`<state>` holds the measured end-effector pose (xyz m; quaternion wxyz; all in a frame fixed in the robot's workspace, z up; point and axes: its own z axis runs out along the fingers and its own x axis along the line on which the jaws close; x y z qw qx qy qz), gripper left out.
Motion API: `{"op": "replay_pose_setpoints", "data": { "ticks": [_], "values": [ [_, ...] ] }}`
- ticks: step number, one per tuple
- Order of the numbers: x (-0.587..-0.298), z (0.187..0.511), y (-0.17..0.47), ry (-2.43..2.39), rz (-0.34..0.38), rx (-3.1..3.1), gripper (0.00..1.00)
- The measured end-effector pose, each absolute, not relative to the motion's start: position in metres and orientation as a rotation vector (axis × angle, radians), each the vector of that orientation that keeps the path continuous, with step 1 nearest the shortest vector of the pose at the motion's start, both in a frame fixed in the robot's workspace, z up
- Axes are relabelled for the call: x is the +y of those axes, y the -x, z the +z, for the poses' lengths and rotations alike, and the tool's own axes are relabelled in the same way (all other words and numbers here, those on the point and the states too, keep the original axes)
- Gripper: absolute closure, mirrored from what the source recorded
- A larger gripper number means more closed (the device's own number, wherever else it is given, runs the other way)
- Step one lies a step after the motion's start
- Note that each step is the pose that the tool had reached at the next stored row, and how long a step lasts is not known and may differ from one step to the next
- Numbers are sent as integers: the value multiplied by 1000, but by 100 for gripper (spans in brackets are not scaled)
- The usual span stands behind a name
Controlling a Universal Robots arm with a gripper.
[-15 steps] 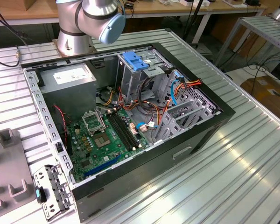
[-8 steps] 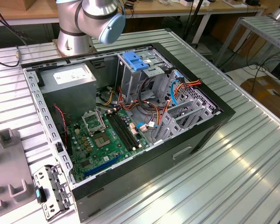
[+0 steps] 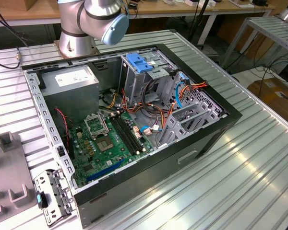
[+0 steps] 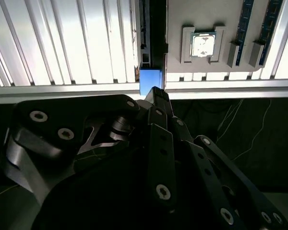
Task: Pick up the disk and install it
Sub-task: 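Pick up the disk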
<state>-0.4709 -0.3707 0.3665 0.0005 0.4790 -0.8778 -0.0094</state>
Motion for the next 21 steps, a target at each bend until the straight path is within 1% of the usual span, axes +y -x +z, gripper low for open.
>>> {"op": "replay_pose_setpoints", "data": {
  "ticks": [14, 21],
  "values": [
    [-371, 365, 471, -1812, -29, -2563, 89],
    [-371, 365, 471, -1821, -29, -2556, 89]
  ]
}}
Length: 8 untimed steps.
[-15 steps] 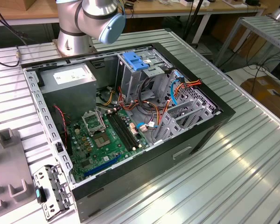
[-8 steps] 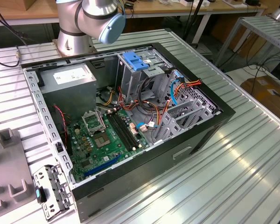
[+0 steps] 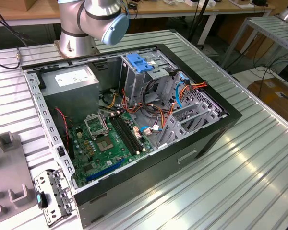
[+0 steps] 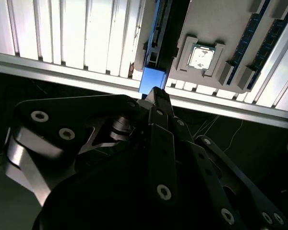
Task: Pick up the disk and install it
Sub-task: 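Pick up the disk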
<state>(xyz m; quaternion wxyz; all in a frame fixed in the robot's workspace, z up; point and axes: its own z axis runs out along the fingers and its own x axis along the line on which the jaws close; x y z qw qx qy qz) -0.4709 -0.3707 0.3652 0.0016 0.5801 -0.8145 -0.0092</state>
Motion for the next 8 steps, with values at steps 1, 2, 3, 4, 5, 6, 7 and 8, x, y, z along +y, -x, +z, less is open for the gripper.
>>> {"op": "replay_pose_setpoints", "data": {
  "ticks": [1, 2, 3, 4, 5, 6, 7, 8],
  "values": [
    [-371, 365, 471, -1821, -29, -2556, 89],
    [-371, 365, 471, -1821, -29, -2556, 89],
    [-371, 365, 471, -1821, -29, -2556, 89],
    [-371, 365, 471, -1821, -29, -2556, 89],
    [-371, 365, 471, -1821, -29, -2556, 89],
    [-371, 365, 471, -1821, -29, -2556, 89],
    [-371, 365, 471, -1821, -29, -2556, 89],
    [-371, 365, 471, -1821, -29, -2556, 89]
  ]
}}
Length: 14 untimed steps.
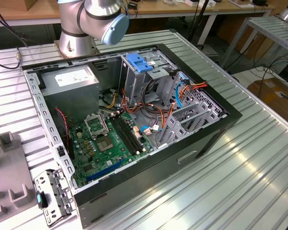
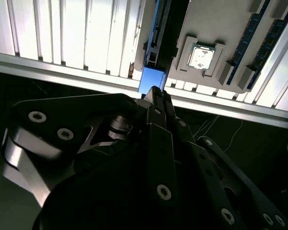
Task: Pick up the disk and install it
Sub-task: 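Pick up the disk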
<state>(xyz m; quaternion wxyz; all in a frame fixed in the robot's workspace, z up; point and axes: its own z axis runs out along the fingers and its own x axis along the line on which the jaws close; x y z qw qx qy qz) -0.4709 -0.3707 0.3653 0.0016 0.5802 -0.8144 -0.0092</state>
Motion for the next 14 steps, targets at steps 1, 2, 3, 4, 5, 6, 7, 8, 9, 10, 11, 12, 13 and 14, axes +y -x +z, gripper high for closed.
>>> {"op": "replay_pose_setpoints", "data": {
  "ticks": [1, 2, 3, 4, 5, 6, 7, 8, 9, 10, 11, 12, 13, 14],
  "values": [
    [-371, 365, 471, -1821, -29, -2556, 82],
    [-371, 365, 471, -1821, -29, -2556, 82],
    [-371, 365, 471, -1821, -29, -2556, 82],
    [-371, 365, 471, -1821, -29, -2556, 82],
    [-371, 365, 471, -1821, -29, -2556, 82],
    [-371, 365, 471, -1821, -29, -2556, 82],
    [-371, 365, 471, -1821, -29, -2556, 82],
    [-371, 365, 471, -1821, -29, -2556, 82],
    [-371, 365, 471, -1821, -29, -2556, 82],
    [-371, 365, 471, -1821, -29, -2556, 82],
    [-371, 365, 471, -1821, -29, -2556, 82],
    [-371, 365, 471, -1821, -29, -2556, 82],
    [-371, 365, 471, -1821, -29, -2556, 75],
    [-371, 365, 471, -1821, -29, -2556, 75]
  ]
}}
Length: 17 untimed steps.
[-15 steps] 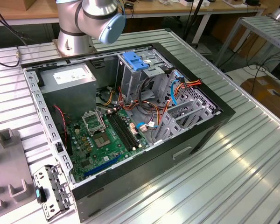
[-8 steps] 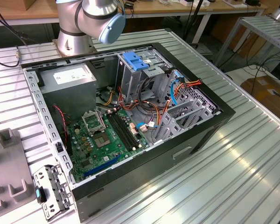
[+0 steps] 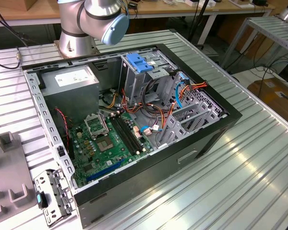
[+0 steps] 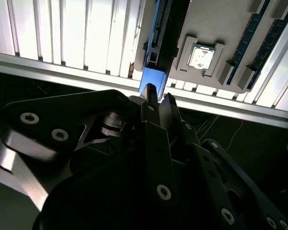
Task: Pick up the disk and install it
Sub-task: 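Pick up the disk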
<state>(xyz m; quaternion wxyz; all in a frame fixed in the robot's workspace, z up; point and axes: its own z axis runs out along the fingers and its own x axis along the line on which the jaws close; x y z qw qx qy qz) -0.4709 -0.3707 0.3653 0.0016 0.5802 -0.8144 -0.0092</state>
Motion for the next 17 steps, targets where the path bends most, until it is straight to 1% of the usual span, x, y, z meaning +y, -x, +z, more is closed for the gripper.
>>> {"op": "replay_pose_setpoints", "data": {
  "ticks": [9, 13, 15, 16, 17],
  "values": [
    [-371, 365, 471, -1826, -25, -2552, 75],
    [-371, 361, 471, -1899, -24, -2499, 75],
    [-371, 359, 471, -1949, -24, -2459, 73],
    [-371, 358, 471, -1989, -24, -2427, 67],
    [-371, 357, 471, -2018, -21, -2400, 67]
  ]
}}
